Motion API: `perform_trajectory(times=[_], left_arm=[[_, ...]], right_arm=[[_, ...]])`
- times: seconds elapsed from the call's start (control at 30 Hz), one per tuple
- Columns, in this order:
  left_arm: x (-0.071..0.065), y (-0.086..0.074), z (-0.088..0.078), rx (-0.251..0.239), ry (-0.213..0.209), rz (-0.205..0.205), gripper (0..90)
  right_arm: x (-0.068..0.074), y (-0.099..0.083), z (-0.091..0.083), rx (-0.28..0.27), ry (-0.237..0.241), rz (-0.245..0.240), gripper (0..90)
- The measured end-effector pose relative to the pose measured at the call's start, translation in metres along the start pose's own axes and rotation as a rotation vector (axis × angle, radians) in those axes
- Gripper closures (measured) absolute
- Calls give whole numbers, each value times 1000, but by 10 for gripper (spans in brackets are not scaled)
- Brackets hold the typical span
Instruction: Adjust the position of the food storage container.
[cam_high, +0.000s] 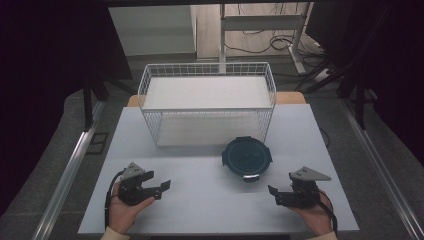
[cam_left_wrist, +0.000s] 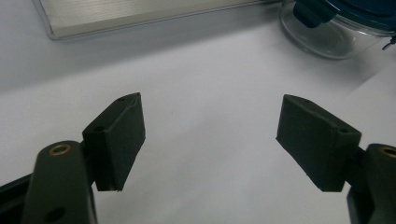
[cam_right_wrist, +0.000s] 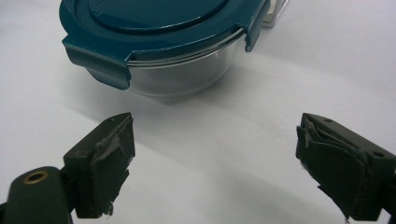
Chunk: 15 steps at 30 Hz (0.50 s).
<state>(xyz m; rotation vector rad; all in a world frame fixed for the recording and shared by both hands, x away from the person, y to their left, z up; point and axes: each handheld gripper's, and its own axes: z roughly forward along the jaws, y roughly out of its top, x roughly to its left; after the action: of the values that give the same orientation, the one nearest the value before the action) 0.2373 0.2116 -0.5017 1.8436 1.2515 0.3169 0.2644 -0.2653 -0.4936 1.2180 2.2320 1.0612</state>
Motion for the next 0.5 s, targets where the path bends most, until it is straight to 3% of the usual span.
perform_trajectory(times=[0.17,0.33,0.43,0.5], left_arm=[[0,2,1,2,-2,4,230],[-1,-1,-1,-1,-4,-18,232],[-4,-1,-2,6,-8,12,231],[-3,-1,-2,3,-13,8,232]], right_arm=[[2,-1,1,7,21,-11,138],[4,-1,-4,13,25,-16,162],[3,2,-9,5,27,-14,180],[2,3,-10,3,26,-7,184]])
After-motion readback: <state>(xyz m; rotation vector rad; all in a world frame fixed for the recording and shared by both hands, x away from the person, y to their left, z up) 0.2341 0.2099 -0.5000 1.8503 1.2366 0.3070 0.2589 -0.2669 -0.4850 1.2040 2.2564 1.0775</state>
